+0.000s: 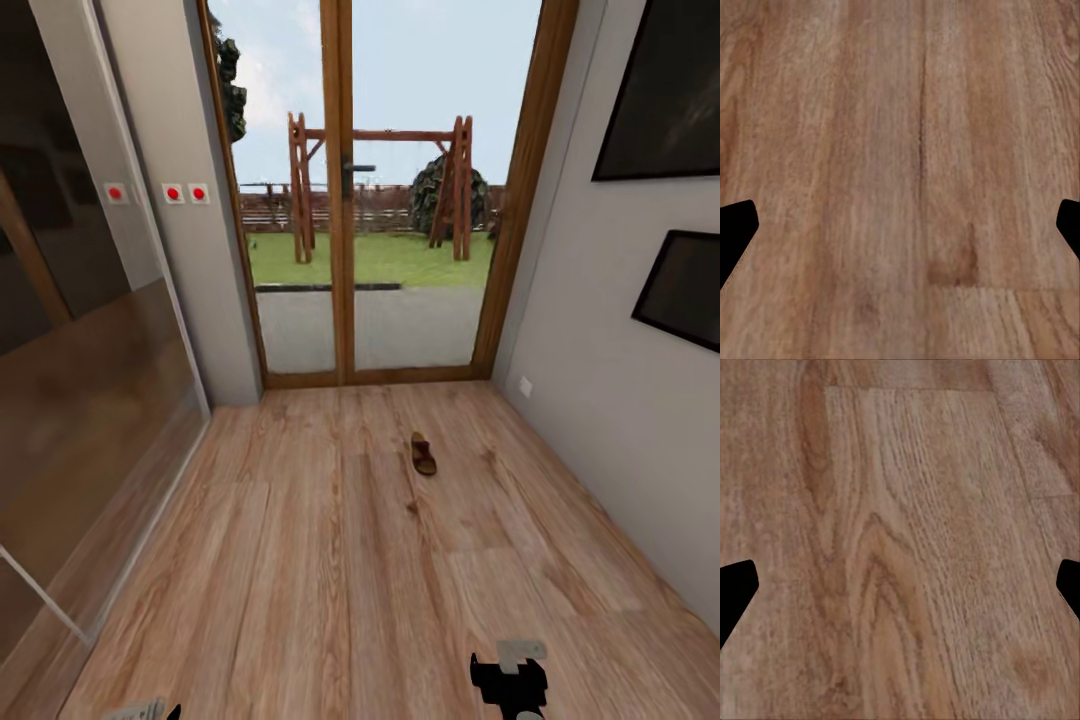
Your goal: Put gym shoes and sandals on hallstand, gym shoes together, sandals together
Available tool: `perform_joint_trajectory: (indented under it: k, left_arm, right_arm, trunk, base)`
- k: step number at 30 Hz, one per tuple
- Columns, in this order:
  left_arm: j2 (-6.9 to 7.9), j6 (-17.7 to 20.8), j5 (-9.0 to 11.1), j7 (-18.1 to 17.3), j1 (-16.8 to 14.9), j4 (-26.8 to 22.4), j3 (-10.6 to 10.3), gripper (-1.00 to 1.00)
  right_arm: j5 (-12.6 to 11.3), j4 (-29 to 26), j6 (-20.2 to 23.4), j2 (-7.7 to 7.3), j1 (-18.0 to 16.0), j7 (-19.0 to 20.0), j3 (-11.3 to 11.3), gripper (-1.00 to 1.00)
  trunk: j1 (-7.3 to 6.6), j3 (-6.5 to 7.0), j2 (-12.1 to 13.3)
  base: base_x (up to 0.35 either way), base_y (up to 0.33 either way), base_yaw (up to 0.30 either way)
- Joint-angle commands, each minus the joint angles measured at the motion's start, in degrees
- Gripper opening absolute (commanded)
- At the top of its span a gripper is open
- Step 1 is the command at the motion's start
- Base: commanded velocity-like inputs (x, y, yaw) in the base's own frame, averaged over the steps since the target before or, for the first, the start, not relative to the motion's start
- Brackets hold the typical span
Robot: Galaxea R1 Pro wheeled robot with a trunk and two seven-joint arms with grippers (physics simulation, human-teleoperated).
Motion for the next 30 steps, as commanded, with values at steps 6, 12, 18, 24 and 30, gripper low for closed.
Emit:
perform_joint_trajectory:
  k: [6,12,18,24,30]
  left_arm:
    - [0.03,-0.2,-0.6,-0.2,-0.1,0.0,0.5,1.00]
    - [0.04,-0.2,-0.6,-0.2,0.0,0.0,0.5,1.00]
    - [0.00,-0.2,-0.6,-0.2,0.0,0.0,0.5,1.00]
    - [0.01,-0.2,-0.6,-0.2,0.0,0.0,0.5,1.00]
    - [0.02,-0.2,-0.6,-0.2,0.0,0.0,0.5,1.00]
  right_arm:
    - [0.6,0.1,-0.1,0.02,0.0,-0.2,-0.5,1.00]
    - [0.6,0.1,-0.1,0.02,0.0,-0.2,-0.5,1.00]
    - [0.6,0.1,-0.1,0.02,0.0,-0.2,-0.5,1.00]
    - [0.6,0.1,-0.2,0.02,0.0,-0.2,-0.5,1.00]
    - [0.6,0.1,-0.1,0.02,0.0,-0.1,-0.5,1.00]
  trunk:
    - [0.02,-0.05,0.0]
    - [0.02,-0.05,0.0]
    - [0.02,-0.05,0.0]
    - [0.02,-0.05,0.0]
    - [0.02,-0.05,0.0]
  base:
    - [0.335,0.000,0.000]
    - [0.336,0.000,0.000]
    - [0.336,0.000,0.000]
    - [0.336,0.000,0.000]
    - [0.336,0.036,0.000]
